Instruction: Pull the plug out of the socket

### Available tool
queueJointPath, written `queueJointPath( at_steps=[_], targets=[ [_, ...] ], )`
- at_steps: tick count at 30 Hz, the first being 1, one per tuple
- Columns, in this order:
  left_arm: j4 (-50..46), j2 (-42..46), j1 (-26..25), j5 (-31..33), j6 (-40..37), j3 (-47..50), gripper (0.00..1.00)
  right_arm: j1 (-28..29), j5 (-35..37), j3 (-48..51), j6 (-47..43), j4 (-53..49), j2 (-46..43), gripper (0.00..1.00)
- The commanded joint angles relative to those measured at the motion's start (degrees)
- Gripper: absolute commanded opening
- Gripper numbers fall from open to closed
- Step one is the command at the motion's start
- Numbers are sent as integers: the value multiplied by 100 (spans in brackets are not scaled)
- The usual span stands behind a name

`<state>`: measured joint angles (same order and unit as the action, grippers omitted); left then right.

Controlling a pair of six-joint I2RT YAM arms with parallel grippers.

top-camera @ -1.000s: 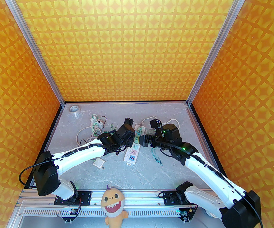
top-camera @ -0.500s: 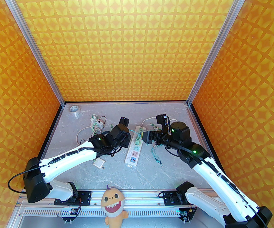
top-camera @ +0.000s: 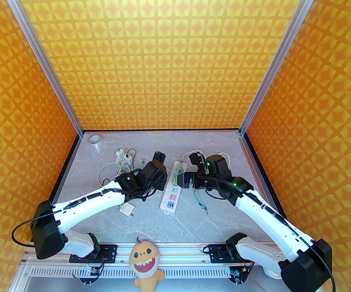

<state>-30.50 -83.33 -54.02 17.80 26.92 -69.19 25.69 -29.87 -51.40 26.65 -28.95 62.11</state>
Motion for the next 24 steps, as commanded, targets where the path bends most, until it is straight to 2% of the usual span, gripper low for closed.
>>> queueJointPath(
  at_steps=[1,4,7,11,18,24],
  targets=[
    [-6,53,37,13,-65,63,14,46,-234,-111,-165,43,-379,81],
    [-92,159,32,19,-59,23,14,45,319,-223,-236,-41,-744,83],
    [-83,319,40,37,-109,75,14,44,203,-351,-212,74,-961,83],
    [-151,362,76,46,-108,108,14,36,422,-495,-41,184,-1031,85],
    [-95,471,73,47,-64,252,14,29,220,-455,124,101,-540,87],
    [-60,502,84,41,-56,331,14,74,-301,271,490,248,-112,86]
  ],
)
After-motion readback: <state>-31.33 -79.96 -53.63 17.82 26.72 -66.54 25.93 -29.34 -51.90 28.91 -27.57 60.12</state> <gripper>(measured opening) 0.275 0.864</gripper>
